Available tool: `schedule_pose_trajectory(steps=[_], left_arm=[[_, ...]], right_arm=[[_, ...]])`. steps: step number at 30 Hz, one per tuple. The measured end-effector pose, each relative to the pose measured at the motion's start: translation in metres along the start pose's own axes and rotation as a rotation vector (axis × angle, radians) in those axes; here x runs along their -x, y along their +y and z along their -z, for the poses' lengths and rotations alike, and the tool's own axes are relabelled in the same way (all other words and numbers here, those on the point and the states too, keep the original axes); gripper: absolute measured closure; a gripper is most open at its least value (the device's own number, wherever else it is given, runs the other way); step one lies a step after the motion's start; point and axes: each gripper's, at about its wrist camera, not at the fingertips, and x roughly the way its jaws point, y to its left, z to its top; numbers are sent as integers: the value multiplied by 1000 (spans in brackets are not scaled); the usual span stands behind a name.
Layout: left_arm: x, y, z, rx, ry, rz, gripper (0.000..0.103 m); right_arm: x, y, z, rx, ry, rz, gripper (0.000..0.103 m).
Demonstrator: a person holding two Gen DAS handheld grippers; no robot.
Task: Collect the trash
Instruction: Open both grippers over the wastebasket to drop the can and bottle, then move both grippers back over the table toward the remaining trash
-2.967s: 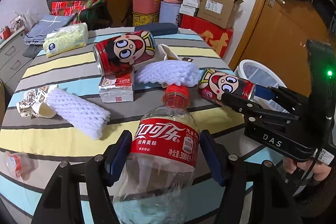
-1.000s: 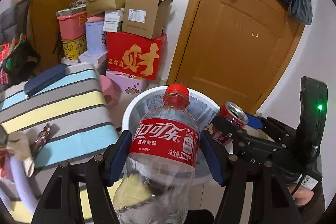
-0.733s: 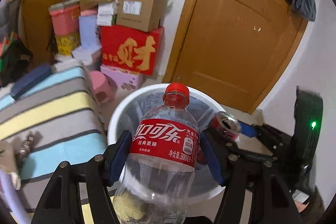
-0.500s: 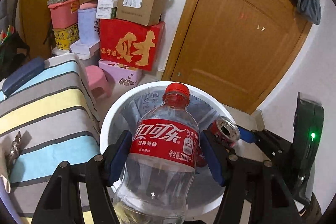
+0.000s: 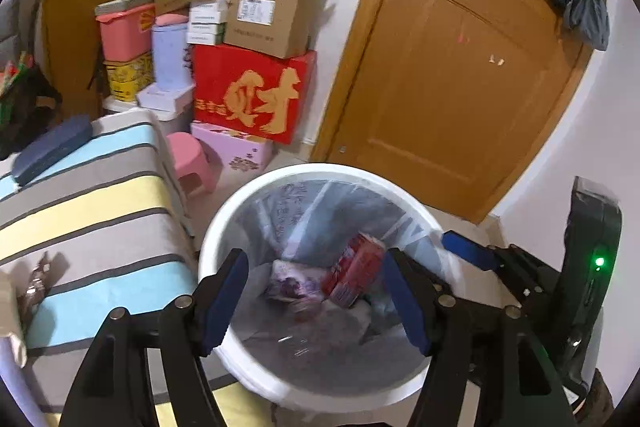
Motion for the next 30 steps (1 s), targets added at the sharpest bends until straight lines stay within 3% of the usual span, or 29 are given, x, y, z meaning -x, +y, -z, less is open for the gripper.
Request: schedule_pose_trajectory(steps=[14, 30], left_arm=[[59, 26, 29, 32, -52, -93, 34], [147, 79, 76, 127, -132, -227, 34]], right_arm=[[26, 24, 3, -4, -59, -29, 41], [44, 81, 13, 38, -100, -134, 41]])
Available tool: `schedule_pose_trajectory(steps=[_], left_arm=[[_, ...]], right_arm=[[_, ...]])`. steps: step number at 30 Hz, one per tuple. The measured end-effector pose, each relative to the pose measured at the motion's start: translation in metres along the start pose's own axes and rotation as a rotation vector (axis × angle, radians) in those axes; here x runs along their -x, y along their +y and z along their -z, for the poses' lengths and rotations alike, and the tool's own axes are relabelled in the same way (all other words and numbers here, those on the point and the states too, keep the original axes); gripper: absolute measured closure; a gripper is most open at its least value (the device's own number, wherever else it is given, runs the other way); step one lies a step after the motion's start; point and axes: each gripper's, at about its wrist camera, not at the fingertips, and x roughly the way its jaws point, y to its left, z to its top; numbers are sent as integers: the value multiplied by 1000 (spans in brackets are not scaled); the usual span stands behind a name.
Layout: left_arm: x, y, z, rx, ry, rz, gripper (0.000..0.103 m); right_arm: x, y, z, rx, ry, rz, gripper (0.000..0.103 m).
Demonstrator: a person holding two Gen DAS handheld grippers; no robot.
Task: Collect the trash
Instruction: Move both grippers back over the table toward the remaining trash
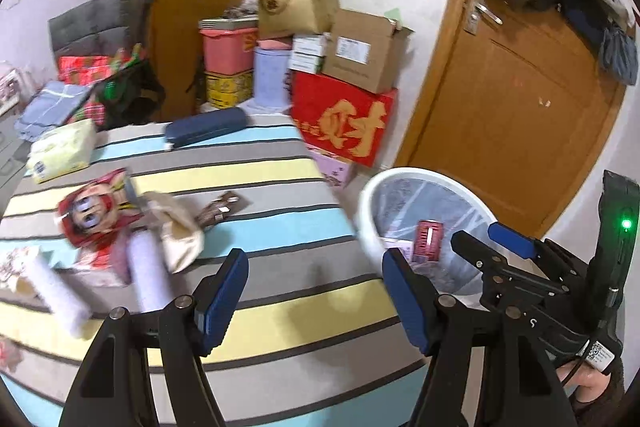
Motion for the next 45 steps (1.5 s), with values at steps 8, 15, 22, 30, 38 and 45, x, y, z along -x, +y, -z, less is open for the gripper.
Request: schedule_pose_trajectory(steps=[8, 15, 22, 30, 38, 45], left_arm=[[36, 40, 20, 27, -46, -115, 34], [67, 77, 37, 91, -74, -165, 34], [90, 120, 53, 146, -89, -245, 34], [111, 169, 72, 218, -92, -343, 34], [122, 228, 95, 323, -61, -434, 31], [120, 266, 111, 408, -25, -483, 30]], right_arm=[[2, 34, 5, 33, -5, -60, 41], [3, 75, 9, 93, 3, -127, 41], [-2, 115, 13, 169, 28, -187, 41], [-9, 152, 14, 215, 64, -253, 41], [-21, 181, 15, 258, 91, -267, 41], [-36, 193, 13, 245, 154, -265, 41]])
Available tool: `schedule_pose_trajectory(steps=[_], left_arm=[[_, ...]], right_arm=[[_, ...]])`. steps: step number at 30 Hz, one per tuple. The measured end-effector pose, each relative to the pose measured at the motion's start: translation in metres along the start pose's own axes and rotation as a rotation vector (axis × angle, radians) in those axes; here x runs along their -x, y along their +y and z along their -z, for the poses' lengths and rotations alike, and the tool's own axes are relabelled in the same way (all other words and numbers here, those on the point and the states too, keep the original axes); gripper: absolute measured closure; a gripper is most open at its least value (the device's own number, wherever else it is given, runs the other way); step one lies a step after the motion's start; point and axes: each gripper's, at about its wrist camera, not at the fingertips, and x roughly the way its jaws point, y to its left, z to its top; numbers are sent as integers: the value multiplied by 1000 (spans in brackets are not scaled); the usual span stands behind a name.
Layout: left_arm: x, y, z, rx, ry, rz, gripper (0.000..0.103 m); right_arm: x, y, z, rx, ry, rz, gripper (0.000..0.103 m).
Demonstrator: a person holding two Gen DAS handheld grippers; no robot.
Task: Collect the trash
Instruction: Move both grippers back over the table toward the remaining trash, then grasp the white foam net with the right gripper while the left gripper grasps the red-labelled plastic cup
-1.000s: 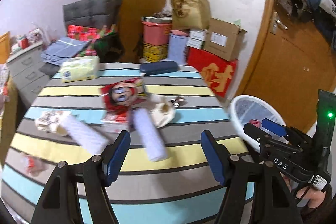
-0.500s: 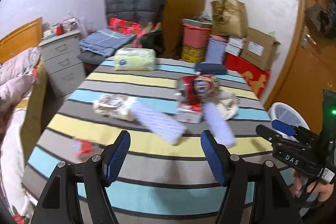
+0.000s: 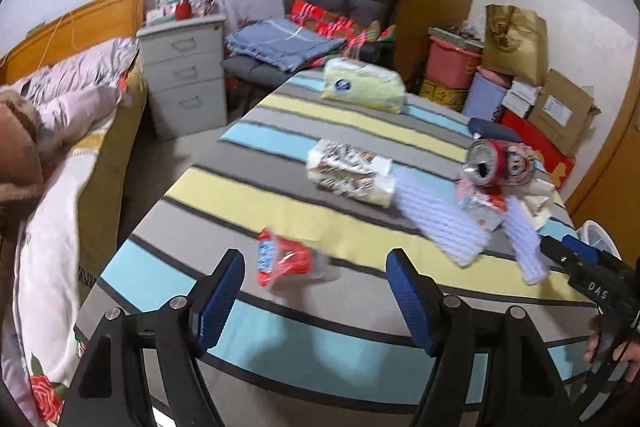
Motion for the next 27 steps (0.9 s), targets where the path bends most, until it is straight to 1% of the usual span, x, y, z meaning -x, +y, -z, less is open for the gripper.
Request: schedule_pose_trajectory(steps=[3, 5, 7, 8, 9, 10, 12, 14, 17, 20, 23, 24, 27], left_arm=[[-11, 11, 1, 29, 24, -8, 30], [-19, 14, 3, 27, 36, -38, 30], [-26, 21, 4, 43, 56, -40, 30], [-29, 25, 4, 53, 62, -49, 30], [-31, 26, 6, 49, 58, -77, 30], [-33, 26, 6, 33, 55, -89, 30], [-39, 27, 6, 29, 76, -72, 30], [-44, 31, 5, 62, 92, -16, 30], [-45, 30, 2, 59, 77, -8, 30], [-50, 28, -2, 50, 80, 20, 30], [-55, 26, -6, 26, 71, -11, 30], [-58, 25, -8, 18, 77, -14, 30], [-66, 23, -9, -23, 94, -60, 30]], right_arm=[[-5, 4, -2, 6, 15, 19, 41], [-9, 5, -3, 9, 27, 29, 41], [-13, 5, -3, 7, 44, 36, 41], [-14, 5, -3, 4, 49, 43, 41], [-15, 5, -4, 2, 52, 46, 41], [-16, 5, -4, 1, 53, 45, 41], [-18, 5, -5, 3, 60, 40, 41], [-19, 7, -4, 13, 66, 49, 41], [-21, 7, -6, 23, 67, 47, 41], [-23, 7, -7, 15, 76, 45, 41], [-26, 5, -8, 6, 77, 45, 41], [-26, 5, -8, 5, 81, 46, 41], [-28, 4, -8, 2, 90, 43, 41]])
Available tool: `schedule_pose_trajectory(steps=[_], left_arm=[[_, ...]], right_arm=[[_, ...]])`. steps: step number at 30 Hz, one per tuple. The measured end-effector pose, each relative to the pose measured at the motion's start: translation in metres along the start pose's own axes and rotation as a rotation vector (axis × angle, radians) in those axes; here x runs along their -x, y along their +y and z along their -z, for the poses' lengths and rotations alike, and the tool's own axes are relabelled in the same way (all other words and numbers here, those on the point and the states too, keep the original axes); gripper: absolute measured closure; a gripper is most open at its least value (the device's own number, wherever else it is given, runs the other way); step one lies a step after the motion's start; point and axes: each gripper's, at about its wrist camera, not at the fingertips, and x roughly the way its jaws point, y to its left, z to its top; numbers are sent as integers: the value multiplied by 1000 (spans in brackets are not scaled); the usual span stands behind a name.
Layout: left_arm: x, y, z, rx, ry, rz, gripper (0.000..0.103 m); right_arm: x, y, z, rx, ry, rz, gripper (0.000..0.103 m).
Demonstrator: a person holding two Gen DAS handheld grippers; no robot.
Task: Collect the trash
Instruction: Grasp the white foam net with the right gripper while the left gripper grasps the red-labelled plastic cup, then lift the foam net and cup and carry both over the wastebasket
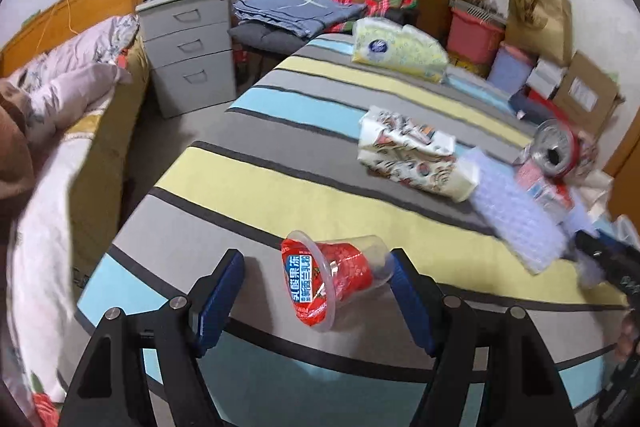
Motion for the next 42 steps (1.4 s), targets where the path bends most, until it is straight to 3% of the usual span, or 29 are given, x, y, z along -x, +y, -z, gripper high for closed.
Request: schedule_pose_trajectory(steps=[2, 4, 5, 8, 10, 11, 13, 24, 42], left_arm=[[-1, -1, 0, -18, -7, -8, 30], [-3, 1, -1, -6, -3, -1, 30], [-4, 2, -2, -4, -5, 3, 30], [-4, 5, -4, 21, -10, 61, 30], [-3, 6, -4, 31, -12, 69, 37], [-3, 5, -4, 26, -12, 63, 45], [-1, 5, -3, 23, -11, 64, 50], [17, -17, 2, -15, -31, 97, 50], [69, -98, 11, -156, -95, 207, 50]], right_arm=[[0, 0, 1, -2, 5, -17, 44], [-1, 0, 1, 2, 4, -20, 55], [-2, 1, 1, 4, 8, -17, 56], [-4, 2, 2, 6, 19, -26, 64], [-4, 4, 3, 12, 14, -28, 75], [-3, 4, 4, 14, 14, -29, 75], [-3, 4, 5, 15, 14, -36, 77], [5, -1, 9, -6, -16, -57, 80], [38, -19, 20, -47, -95, -85, 80]])
